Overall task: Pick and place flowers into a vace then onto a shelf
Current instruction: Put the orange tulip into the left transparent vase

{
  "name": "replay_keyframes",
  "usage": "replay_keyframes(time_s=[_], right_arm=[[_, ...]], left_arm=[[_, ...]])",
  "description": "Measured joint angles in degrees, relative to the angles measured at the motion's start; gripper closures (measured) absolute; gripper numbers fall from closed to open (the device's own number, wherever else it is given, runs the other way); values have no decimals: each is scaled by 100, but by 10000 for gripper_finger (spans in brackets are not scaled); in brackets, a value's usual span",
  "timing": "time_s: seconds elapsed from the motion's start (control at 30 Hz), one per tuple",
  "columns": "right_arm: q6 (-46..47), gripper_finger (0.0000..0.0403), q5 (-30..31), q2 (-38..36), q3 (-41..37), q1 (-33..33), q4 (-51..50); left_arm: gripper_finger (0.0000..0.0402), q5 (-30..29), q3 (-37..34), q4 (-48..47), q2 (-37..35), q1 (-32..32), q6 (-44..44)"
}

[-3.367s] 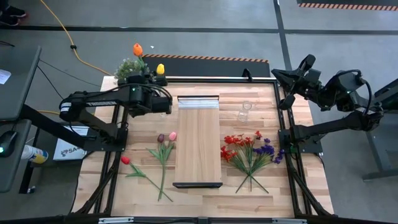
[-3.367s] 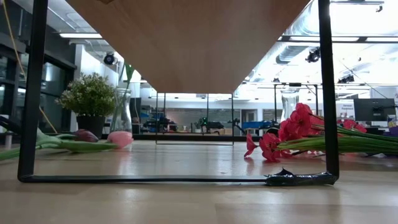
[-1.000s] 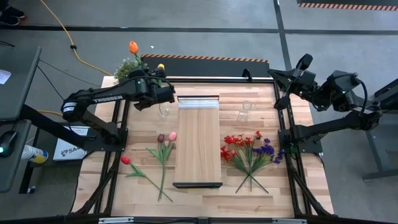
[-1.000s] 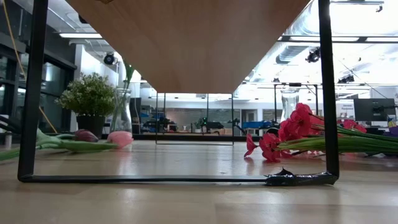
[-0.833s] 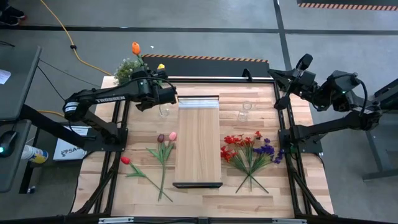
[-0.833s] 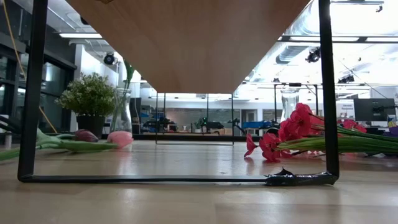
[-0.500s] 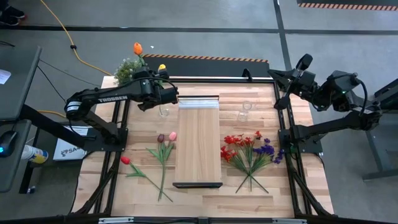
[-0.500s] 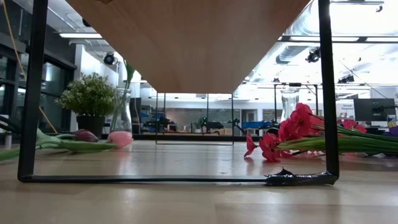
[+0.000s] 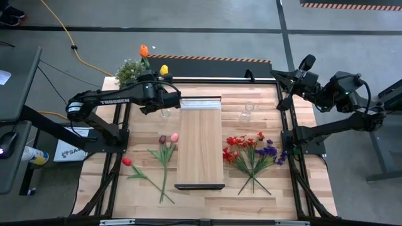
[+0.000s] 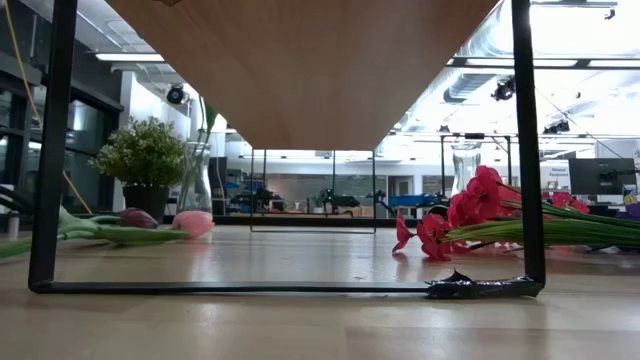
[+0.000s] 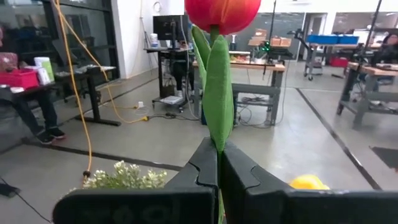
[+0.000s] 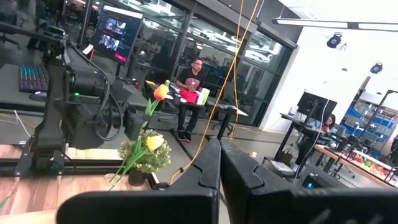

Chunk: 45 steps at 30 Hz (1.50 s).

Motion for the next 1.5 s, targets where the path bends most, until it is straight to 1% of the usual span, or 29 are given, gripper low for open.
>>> replay_keyframes(time_s=[0.4, 1.27, 1.5], right_arm=[[24, 402, -4, 2, 0, 2, 2], [20, 402, -2, 2, 0, 0, 4], [17, 402, 0, 2, 0, 0, 4]], left_arm=[[370, 19, -18, -1, 215, -5, -39], [361, 17, -17, -2, 200, -12, -42], [360, 187, -17, 2, 200, -47, -44]])
